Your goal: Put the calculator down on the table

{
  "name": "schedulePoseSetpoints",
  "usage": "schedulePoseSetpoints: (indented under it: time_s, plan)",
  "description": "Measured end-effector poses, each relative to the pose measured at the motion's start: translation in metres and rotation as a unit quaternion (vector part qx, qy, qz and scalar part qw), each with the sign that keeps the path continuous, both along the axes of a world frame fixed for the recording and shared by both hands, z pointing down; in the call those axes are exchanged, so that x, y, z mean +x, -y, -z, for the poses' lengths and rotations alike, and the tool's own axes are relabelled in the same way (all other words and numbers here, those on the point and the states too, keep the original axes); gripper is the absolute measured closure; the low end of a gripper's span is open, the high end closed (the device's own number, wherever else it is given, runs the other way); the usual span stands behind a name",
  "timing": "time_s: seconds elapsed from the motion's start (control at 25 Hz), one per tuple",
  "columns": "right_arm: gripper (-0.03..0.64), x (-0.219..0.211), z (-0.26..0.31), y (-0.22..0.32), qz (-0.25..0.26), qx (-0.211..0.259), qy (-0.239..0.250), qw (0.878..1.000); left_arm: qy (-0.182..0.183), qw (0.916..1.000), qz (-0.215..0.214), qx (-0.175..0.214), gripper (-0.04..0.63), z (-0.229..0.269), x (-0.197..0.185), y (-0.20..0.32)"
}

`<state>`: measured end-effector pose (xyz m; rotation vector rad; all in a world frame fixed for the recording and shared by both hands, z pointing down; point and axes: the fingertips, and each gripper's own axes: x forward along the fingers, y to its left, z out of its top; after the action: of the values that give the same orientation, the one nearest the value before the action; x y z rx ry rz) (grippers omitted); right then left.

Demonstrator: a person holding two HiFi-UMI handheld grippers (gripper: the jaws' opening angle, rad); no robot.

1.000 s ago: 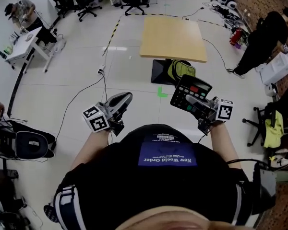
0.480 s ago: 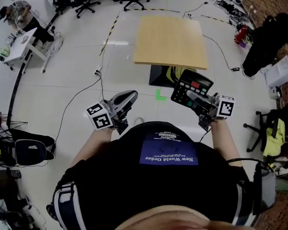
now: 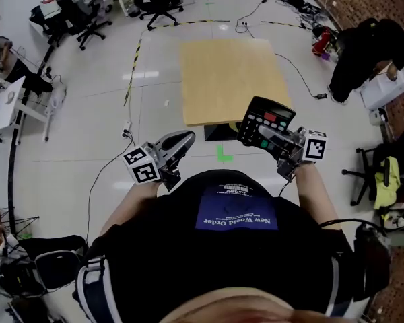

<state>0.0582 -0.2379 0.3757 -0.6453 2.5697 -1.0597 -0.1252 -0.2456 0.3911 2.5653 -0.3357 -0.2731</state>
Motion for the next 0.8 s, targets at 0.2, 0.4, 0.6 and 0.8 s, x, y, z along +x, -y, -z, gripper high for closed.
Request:
schedulePoseSetpoints:
  time_s: [0.2,0.4,0.6,0.8]
  plan:
    - [0.546,-0.012,-0.002,0.056,-0.025,-0.017,0.032,0.999,-0.004,0.9997,-0.024,0.002,0.588,0.002,-0.01,0.074]
    - [0.546,0.005,-0.013,0.105,-0.038,-0.033,0.018,0.999,-0.011,0.9996,-0.024,-0.007,0.588,-0.001,-0.001,0.125]
    - [0.546,0.045,-0.015,0.165,-0.02,-0.035,0.03,0.999,0.002,0.9999,0.002,-0.014,0.588,-0.005,0.033,0.174]
    - [0.546,0.101,-0.037,0.238,0.04,-0.041,0.03,0.998,0.023,0.998,0.059,-0.008,0.588,-0.007,0.09,0.229]
